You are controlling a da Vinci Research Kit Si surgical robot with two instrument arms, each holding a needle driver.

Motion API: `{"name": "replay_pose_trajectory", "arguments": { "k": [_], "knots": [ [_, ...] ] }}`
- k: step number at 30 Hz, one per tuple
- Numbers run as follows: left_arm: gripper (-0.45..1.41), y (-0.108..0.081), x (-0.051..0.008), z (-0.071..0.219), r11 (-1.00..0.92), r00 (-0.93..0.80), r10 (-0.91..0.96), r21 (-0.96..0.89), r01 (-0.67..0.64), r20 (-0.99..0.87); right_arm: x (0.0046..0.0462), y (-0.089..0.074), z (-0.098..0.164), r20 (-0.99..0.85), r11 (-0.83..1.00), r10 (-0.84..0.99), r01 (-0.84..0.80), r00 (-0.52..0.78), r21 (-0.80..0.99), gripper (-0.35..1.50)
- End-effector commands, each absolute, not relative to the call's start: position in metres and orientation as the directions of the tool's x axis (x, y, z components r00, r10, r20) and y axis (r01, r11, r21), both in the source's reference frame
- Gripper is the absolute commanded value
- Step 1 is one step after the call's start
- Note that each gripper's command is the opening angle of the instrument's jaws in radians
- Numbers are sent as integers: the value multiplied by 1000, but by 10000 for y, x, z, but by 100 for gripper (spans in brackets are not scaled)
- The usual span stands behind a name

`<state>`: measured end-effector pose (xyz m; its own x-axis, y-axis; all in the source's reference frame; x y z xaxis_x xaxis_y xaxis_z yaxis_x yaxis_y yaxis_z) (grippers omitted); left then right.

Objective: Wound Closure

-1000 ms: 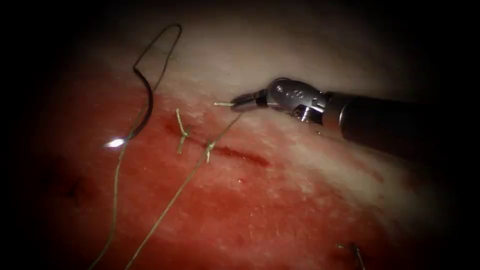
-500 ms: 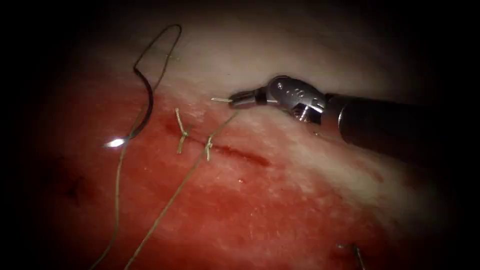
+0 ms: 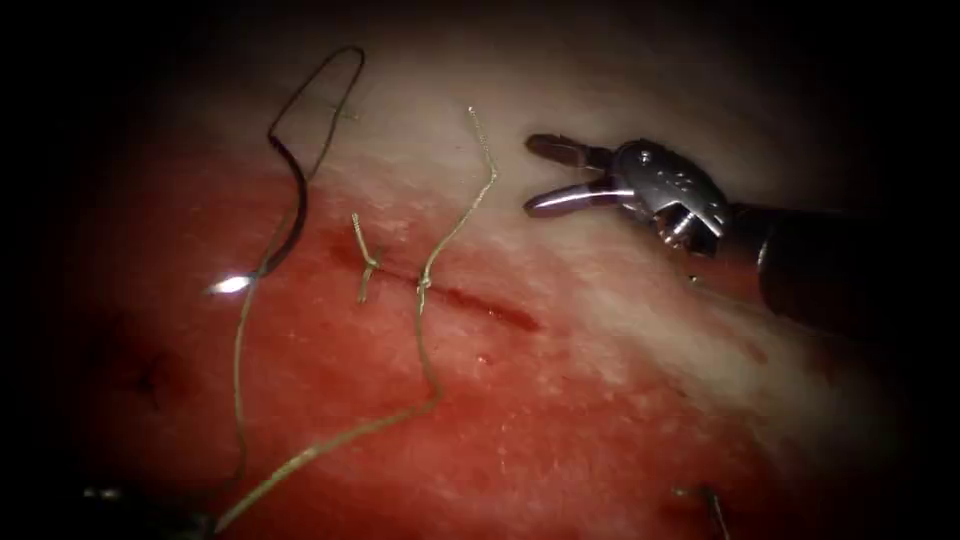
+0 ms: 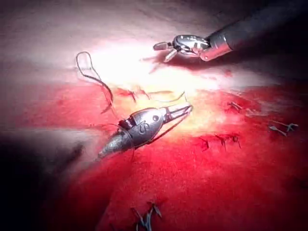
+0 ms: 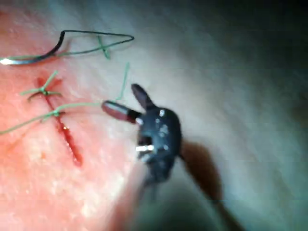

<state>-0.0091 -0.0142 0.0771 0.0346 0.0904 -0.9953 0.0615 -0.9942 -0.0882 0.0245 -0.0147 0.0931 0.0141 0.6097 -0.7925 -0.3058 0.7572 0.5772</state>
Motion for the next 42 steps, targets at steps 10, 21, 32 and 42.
{"name": "replay_pose_trajectory", "arguments": {
  "k": [10, 21, 32, 42],
  "knots": [
    [-45, -74, -120, 793, -995, 69, 89, -85, 56, -994, 222, -188, 898, -788, 738, 615, -341, -17, 583, 118],
    [-45, -35, -118, 814, -995, 77, 77, -72, 70, -994, 320, -203, 928, -814, 775, 579, -279, -45, 567, 79],
    [-45, 8, -120, 877, -998, 7, 60, -60, 10, -998, 346, -227, 914, -810, 792, 584, -179, -59, 584, 47],
    [-45, 16, -142, 952, -1000, -138, 22, -20, -17, -990, 348, -234, 893, -802, 786, 585, -161, -122, 597, 56]
  ]
}}
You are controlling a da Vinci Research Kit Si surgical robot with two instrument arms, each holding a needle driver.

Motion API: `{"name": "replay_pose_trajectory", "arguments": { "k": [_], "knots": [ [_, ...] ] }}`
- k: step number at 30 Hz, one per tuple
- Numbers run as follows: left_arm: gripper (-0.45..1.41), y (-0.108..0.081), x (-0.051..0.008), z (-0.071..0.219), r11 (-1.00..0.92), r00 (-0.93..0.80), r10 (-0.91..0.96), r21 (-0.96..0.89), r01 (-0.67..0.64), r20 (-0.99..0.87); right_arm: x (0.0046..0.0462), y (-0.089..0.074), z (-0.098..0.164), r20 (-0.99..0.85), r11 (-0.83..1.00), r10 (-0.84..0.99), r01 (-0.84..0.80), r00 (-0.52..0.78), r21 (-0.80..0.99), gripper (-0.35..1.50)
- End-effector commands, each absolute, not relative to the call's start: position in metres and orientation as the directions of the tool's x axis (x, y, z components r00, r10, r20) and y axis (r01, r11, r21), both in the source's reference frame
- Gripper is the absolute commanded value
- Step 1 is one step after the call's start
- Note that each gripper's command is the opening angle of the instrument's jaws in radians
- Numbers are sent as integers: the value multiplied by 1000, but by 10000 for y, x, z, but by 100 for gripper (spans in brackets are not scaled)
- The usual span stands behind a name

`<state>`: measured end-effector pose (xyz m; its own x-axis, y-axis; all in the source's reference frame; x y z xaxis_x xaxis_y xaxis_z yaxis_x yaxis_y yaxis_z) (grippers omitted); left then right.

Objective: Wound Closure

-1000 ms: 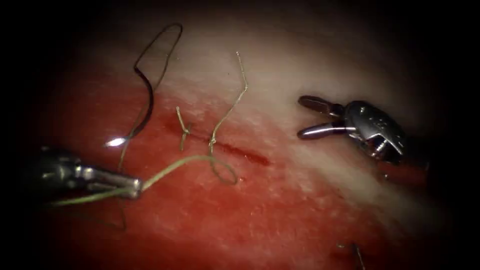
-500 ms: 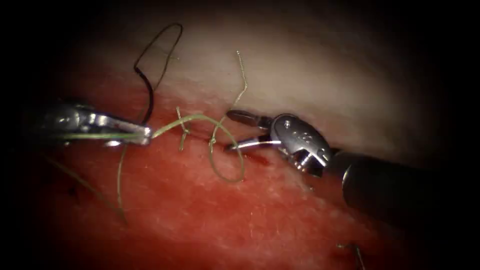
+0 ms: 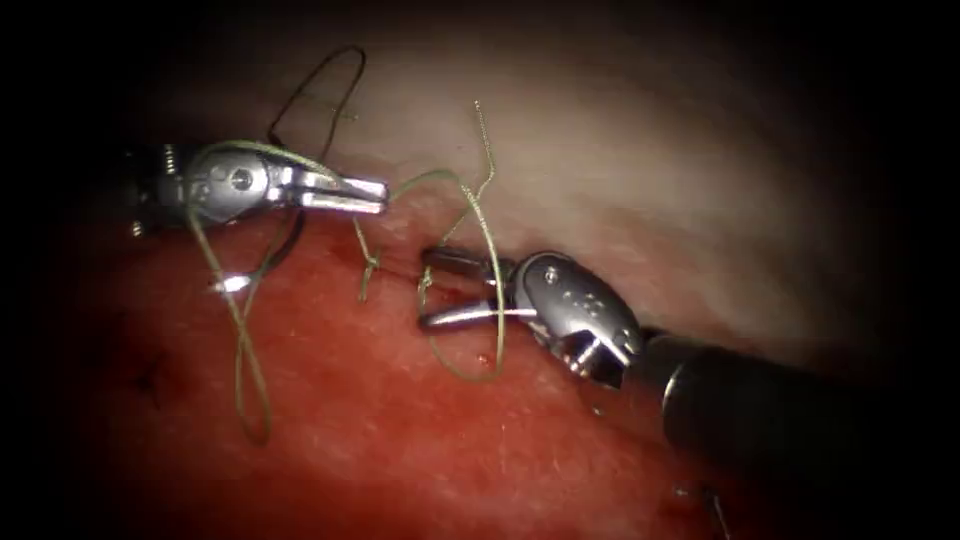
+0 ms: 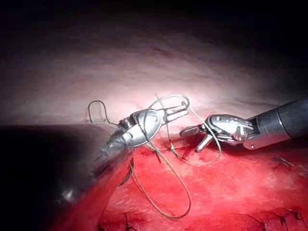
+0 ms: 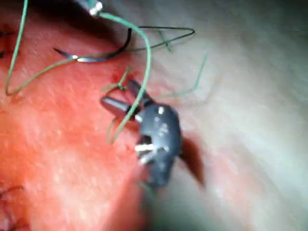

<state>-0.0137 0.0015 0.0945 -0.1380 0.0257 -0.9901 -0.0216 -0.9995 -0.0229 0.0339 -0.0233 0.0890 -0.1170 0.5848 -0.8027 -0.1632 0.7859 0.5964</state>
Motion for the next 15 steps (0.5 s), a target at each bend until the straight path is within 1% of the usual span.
{"name": "replay_pose_trajectory", "arguments": {
  "k": [1, 2, 4, 7, 8, 12, 15],
  "knots": [
    [-45, 17, -141, 958, -1000, -146, 21, -18, -22, -989, 347, -234, 889, -797, 781, 587, -164, -137, 603, 64],
    [-45, 17, -140, 964, -1000, -156, 19, -15, -25, -988, 346, -235, 886, -793, 776, 590, -167, -153, 609, 71],
    [-45, 18, -138, 976, -999, -178, 16, -10, -31, -984, 346, -237, 881, -788, 770, 593, -167, -168, 615, 77],
    [-45, 17, -139, 992, -999, -202, 9, -1, -40, -979, 349, -242, 873, -785, 769, 593, -162, -176, 618, 77],
    [-45, 15, -142, 1002, -999, -217, 3, 5, -39, -976, 352, -243, 868, -784, 768, 594, -161, -183, 619, 81],
    [-45, 10, -149, 1019, -1000, -216, -12, 17, -25, -976, 356, -240, 859, -777, 763, 579, -170, -248, 623, 86],
    [-45, 7, -152, 1027, -999, -213, -25, 29, -19, -977, 356, -236, 857, -772, 760, 572, -177, -276, 626, 86]
  ]
}}
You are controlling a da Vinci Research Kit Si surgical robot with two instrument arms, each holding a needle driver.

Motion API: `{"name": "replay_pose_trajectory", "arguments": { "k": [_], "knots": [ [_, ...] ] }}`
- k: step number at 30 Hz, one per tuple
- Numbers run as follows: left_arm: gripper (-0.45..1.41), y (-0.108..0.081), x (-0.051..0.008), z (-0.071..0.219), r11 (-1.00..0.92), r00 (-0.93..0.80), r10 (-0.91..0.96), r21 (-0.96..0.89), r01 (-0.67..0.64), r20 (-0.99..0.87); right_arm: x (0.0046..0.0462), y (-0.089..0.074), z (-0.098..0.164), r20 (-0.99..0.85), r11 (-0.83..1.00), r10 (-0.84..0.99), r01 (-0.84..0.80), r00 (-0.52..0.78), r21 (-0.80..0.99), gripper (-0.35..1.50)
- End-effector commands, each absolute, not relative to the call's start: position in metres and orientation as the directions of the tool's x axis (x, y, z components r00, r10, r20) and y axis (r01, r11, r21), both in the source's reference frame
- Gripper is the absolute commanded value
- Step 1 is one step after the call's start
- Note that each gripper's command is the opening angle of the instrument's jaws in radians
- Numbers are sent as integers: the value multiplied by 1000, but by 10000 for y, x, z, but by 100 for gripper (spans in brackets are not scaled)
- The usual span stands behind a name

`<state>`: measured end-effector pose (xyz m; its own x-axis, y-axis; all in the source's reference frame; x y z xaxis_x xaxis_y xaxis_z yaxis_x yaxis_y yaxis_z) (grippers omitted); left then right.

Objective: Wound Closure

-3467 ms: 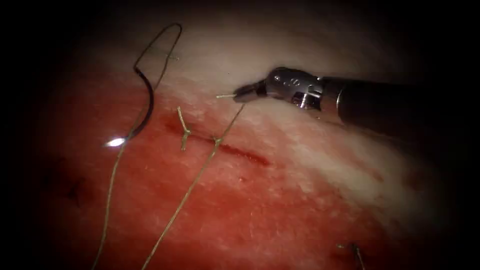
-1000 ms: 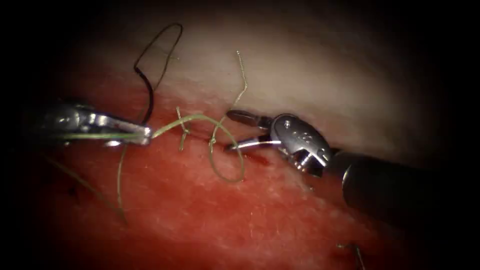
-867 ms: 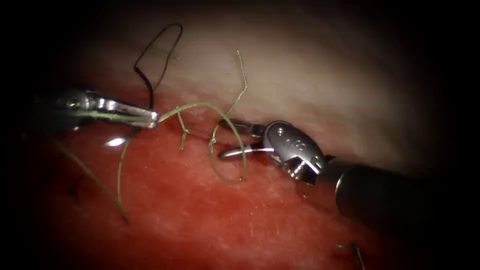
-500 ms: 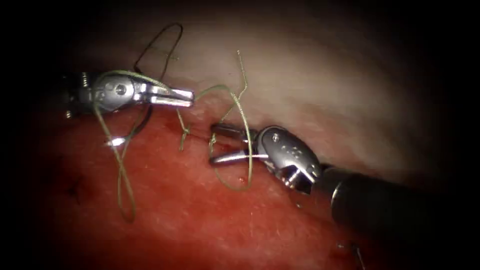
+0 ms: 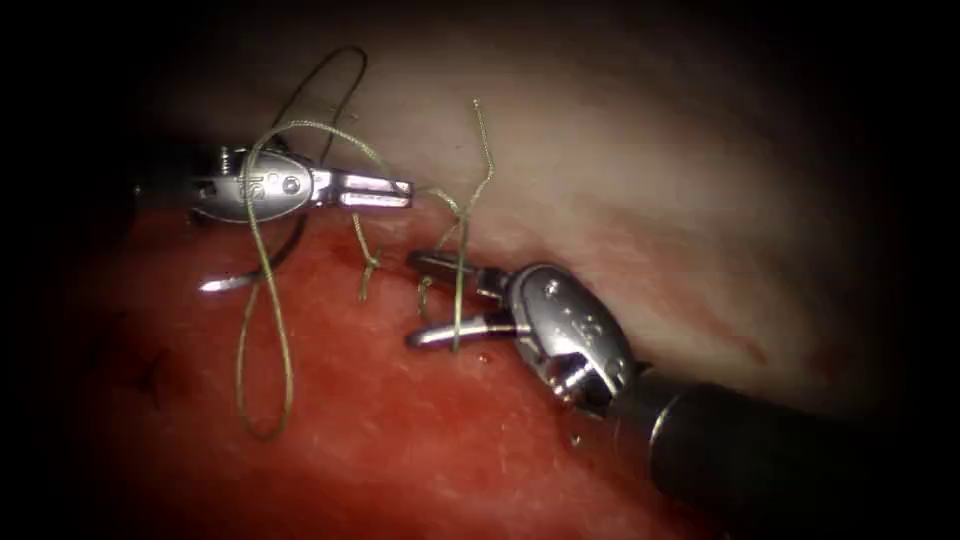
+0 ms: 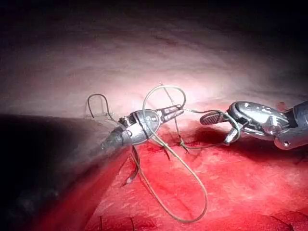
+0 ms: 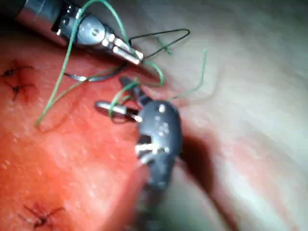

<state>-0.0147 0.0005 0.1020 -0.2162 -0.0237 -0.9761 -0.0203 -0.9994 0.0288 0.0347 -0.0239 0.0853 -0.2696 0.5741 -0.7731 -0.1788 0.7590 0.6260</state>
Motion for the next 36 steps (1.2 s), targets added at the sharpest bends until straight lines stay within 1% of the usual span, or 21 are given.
{"name": "replay_pose_trajectory", "arguments": {
  "k": [1, 6, 11, 17, 19, 22, 26, 28, 31, 36],
  "knots": [
    [-45, 6, -153, 1028, -1000, -212, -21, 25, -18, -977, 356, -234, 857, -771, 758, 568, -180, -290, 626, 86],
    [-45, -2, -153, 1032, -999, -204, -28, 31, -9, -978, 354, -226, 858, -762, 738, 560, -222, -327, 637, 86],
    [-45, -16, -154, 1036, -999, -195, -34, 34, 3, -980, 352, -218, 862, -719, 669, 598, -275, -354, 691, 79],
    [-45, -38, -155, 1042, -999, -184, -30, 27, 18, -983, 344, -208, 871, -596, 499, 689, -327, -412, 803, 64],
    [-45, -43, -153, 1043, -999, -180, -34, 30, 23, -983, 341, -205, 874, -580, 469, 697, -342, -423, 814, 62],
    [-45, -49, -149, 1042, -999, -176, -31, 26, 29, -984, 334, -198, 880, -557, 417, 716, -382, -421, 825, 54],
    [-45, -51, -152, 1040, -999, -172, -31, 26, 31, -985, 333, -190, 887, -506, 328, 750, -425, -425, 844, 54],
    [-45, -52, -160, 1038, -999, -167, -30, 24, 33, -985, 332, -184, 894, -502, 277, 767, -500, -400, 821, 57],
    [-45, -49, -168, 1037, -999, -165, -27, 22, 34, -986, 329, -181, 900, -511, 245, 775, -569, -372, 785, 69],
    [-45, -35, -177, 1037, -999, -164, -19, 14, 30, -986, 329, -181, 910, -519, 205, 783, -645, -343, 736, 86]
  ]
}}
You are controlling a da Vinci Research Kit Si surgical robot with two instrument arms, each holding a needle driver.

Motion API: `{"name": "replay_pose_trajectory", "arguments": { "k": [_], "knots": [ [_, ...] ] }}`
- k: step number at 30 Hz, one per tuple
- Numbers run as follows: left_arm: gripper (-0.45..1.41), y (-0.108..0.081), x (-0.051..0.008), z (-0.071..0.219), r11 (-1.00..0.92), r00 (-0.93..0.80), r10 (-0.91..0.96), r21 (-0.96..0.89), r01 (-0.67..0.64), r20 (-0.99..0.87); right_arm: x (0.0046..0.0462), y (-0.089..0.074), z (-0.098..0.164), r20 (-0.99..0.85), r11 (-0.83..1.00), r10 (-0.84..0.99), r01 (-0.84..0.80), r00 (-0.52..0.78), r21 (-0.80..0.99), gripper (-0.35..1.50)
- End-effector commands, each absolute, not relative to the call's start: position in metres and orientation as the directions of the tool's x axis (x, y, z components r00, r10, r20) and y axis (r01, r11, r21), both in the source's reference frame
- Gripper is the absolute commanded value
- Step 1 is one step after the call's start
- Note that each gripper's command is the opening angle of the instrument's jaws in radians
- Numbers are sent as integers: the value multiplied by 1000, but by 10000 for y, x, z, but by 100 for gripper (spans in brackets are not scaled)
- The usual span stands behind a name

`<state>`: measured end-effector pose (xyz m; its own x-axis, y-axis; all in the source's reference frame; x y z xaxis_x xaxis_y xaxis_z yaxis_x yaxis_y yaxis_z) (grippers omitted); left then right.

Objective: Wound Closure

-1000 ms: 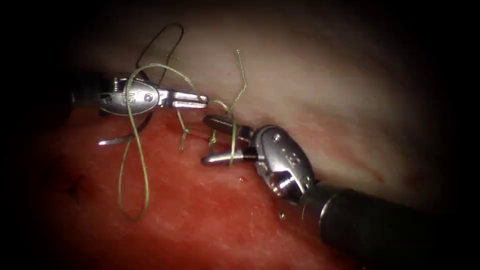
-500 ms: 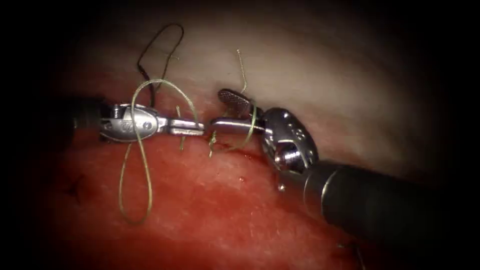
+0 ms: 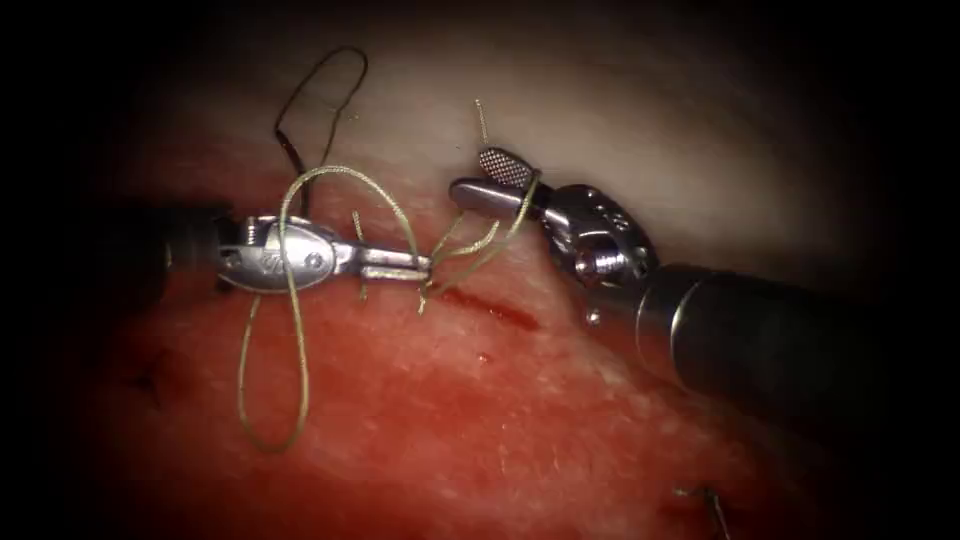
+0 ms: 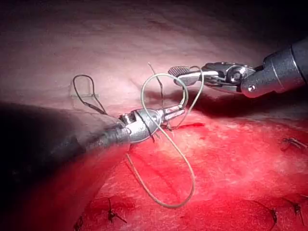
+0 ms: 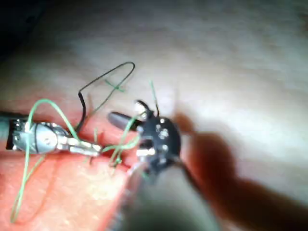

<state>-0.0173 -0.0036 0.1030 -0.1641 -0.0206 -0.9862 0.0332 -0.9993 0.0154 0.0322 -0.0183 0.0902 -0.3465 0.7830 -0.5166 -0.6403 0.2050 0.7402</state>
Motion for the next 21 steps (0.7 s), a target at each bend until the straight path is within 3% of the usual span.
{"name": "replay_pose_trajectory", "arguments": {
  "k": [1, 12, 21],
  "knots": [
    [-45, -31, -180, 1037, -1000, -163, -16, 12, 28, -986, 330, -181, 915, -519, 192, 792, -675, -323, 713, 93],
    [-45, -25, -185, 1039, -999, -171, -14, 8, 33, -985, 333, -182, 964, -499, 108, 804, -747, -322, 656, 121],
    [-45, -27, -183, 1038, -999, -174, -15, 8, 39, -985, 338, -178, 995, -336, -38, 836, -656, -435, 754, 116]
  ]
}}
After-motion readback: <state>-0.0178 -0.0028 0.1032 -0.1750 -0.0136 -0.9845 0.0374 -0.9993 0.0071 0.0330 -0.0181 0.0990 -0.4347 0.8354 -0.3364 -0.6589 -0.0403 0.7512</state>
